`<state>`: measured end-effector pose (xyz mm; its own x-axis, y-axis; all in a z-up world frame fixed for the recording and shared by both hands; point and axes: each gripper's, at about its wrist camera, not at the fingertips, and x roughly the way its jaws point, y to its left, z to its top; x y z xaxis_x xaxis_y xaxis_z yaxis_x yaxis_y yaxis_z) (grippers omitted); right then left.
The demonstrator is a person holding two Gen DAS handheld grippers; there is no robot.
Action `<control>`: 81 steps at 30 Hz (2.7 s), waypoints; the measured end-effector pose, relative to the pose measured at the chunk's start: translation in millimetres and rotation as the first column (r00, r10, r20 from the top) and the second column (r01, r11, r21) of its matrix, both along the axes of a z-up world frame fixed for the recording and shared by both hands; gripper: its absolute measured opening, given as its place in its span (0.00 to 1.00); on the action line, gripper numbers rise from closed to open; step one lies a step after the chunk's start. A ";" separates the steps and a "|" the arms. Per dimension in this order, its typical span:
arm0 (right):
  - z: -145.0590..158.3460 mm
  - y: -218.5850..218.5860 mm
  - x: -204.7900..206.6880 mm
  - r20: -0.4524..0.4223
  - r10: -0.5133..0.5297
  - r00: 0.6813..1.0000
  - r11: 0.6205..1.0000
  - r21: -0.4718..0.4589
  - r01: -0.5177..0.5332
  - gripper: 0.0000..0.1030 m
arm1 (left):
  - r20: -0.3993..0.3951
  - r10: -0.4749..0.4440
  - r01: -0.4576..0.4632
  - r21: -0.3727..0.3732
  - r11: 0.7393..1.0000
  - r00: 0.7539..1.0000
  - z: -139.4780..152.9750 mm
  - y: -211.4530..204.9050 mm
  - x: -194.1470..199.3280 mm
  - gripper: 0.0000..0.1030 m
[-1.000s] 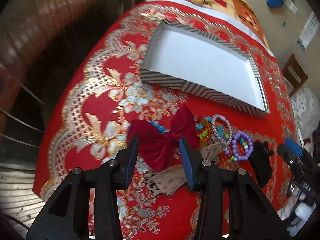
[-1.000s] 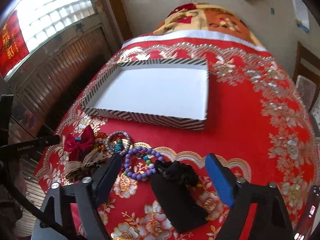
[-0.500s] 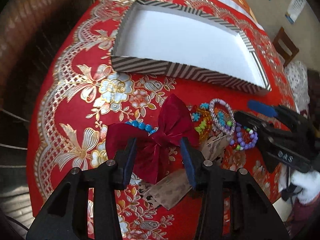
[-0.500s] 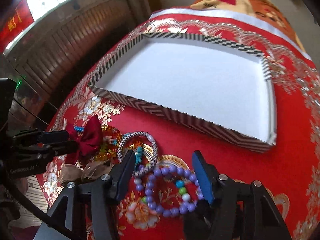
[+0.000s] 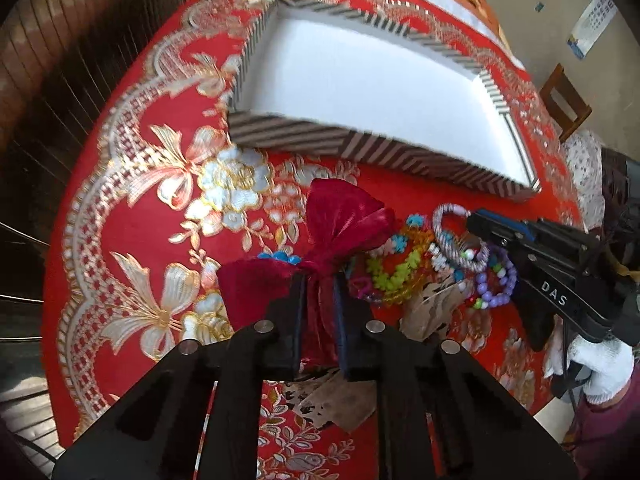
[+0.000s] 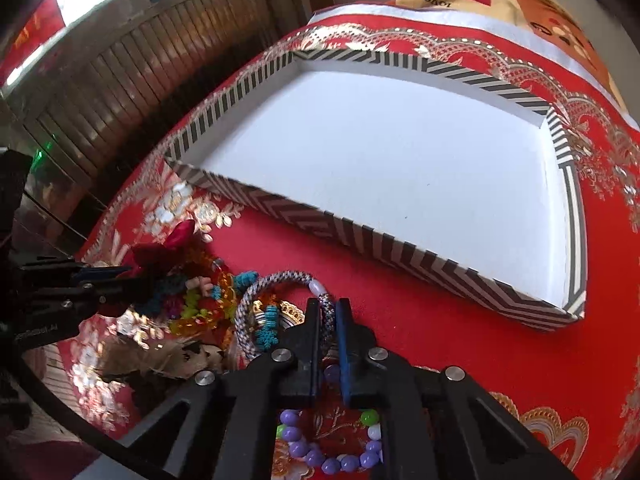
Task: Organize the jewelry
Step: 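Grasp the red satin bow with the left gripper while the right grasps the grey braided bracelet, then carry both items into the white tray and open both grippers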
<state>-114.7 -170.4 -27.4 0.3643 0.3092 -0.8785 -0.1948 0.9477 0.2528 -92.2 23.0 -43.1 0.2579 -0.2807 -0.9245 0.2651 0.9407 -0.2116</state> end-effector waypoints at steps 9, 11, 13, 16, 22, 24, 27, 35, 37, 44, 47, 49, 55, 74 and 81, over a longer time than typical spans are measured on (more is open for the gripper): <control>35.3 -13.7 -14.3 0.067 -0.029 0.997 0.998 0.051 0.026 0.06 | 0.080 0.041 -0.041 -0.005 0.999 0.996 35.8 8.8 -2.7 0.10; 45.3 -14.5 -16.9 0.090 -0.032 0.995 0.998 0.053 0.028 0.06 | 0.097 0.044 -0.043 -0.009 0.999 0.994 43.3 6.1 -0.9 0.11; 54.9 -17.4 -18.2 0.111 -0.034 0.993 0.998 0.053 0.029 0.06 | 0.119 0.044 -0.042 -0.015 0.999 0.992 51.3 -0.2 2.3 0.10; 60.5 -22.3 -17.5 0.114 -0.034 0.993 0.998 0.056 0.028 0.06 | 0.145 0.036 -0.034 -0.018 0.999 0.989 60.1 -7.7 6.0 0.10; 26.6 -21.4 -12.1 -0.001 -0.005 1.000 1.000 0.014 0.005 0.33 | 0.135 0.032 -0.028 -0.026 0.999 0.990 59.9 -14.3 8.7 0.11; 11.3 -16.5 -9.9 -0.034 0.009 0.999 1.000 0.004 -0.009 0.33 | 0.121 0.031 -0.028 -0.025 0.999 0.992 56.0 -15.0 8.4 0.11; -4.1 -11.5 -4.7 -0.068 0.026 0.997 0.999 -0.030 -0.028 0.29 | 0.106 0.033 -0.030 -0.023 0.999 0.994 51.5 -14.0 7.0 0.11; 11.0 -16.6 -9.8 -0.028 0.037 0.999 0.999 0.022 -0.036 0.07 | 0.104 0.065 -0.062 -0.025 0.998 0.992 51.8 -4.3 9.7 0.11; 26.8 -26.8 -12.8 0.005 0.014 1.000 0.998 0.056 -0.014 0.07 | 0.117 0.068 -0.066 -0.024 0.998 0.991 56.2 -4.9 11.7 0.11; 64.9 -51.2 -3.2 0.085 -0.073 0.994 0.995 0.069 0.067 0.07 | 0.175 0.053 -0.054 -0.001 0.999 0.983 72.7 -21.7 31.1 0.11; 69.1 -58.1 7.2 0.095 -0.122 0.988 0.991 0.066 0.116 0.07 | 0.204 0.039 -0.045 0.024 0.999 0.978 76.3 -33.1 45.9 0.11; 67.2 -61.4 16.1 0.096 -0.144 0.985 0.989 0.056 0.139 0.07 | 0.219 0.033 -0.043 0.042 0.998 0.975 76.9 -39.8 56.0 0.11; 55.3 -74.0 41.2 0.079 -0.177 0.981 0.984 0.018 0.176 0.07 | 0.229 0.016 -0.040 0.098 0.994 0.973 63.3 -57.6 93.7 0.11; -10.7 -98.2 86.0 -0.089 -0.245 0.966 0.969 -0.042 0.242 0.07 | 0.110 0.044 -0.061 0.153 0.986 0.993 -2.2 -66.9 151.0 0.15; -6.4 -94.5 84.9 -0.079 -0.231 0.970 0.973 -0.035 0.228 0.16 | 0.101 0.073 -0.083 0.095 0.992 0.992 1.0 -58.6 151.5 0.41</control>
